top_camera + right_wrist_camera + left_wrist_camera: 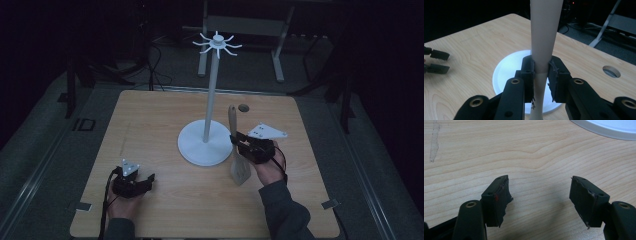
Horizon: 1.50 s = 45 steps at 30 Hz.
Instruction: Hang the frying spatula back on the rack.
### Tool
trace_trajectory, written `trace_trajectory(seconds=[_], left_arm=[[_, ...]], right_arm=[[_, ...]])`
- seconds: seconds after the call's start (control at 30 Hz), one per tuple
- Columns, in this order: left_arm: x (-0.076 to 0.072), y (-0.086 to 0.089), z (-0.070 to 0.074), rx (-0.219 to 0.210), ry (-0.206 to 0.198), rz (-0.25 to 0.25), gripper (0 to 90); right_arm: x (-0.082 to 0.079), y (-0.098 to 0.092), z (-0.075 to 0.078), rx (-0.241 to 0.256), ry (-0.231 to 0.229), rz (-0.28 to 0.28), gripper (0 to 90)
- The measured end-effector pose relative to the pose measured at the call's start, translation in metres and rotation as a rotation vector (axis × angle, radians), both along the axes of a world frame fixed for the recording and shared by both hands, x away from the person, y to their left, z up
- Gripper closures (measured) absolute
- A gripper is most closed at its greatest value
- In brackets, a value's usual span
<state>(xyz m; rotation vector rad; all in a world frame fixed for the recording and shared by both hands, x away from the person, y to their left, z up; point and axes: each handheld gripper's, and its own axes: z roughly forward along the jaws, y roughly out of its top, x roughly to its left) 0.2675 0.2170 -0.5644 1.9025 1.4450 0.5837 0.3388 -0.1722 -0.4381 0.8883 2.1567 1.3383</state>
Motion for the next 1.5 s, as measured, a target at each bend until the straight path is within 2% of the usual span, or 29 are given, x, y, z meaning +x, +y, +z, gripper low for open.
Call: trace_trajectory(seconds=[0.33, 0.93, 1.5], left_arm=[[0.000, 0.000, 0.000, 0.002, 0.001, -0.002, 32.8], [0.000, 0.000, 0.000, 0.001, 0.000, -0.001, 32.8], [0.000, 0.000, 0.000, 0.001, 0.001, 0.000, 32.7]], right_arm=[[0.002, 0.000, 0.007, 0.016, -0.019, 0.009, 75.5], [0.008, 0.000, 0.029, 0.064, -0.065, 0.010, 75.6], [0.015, -0.004, 0.048, 0.119, -0.077, 0.002, 75.5]])
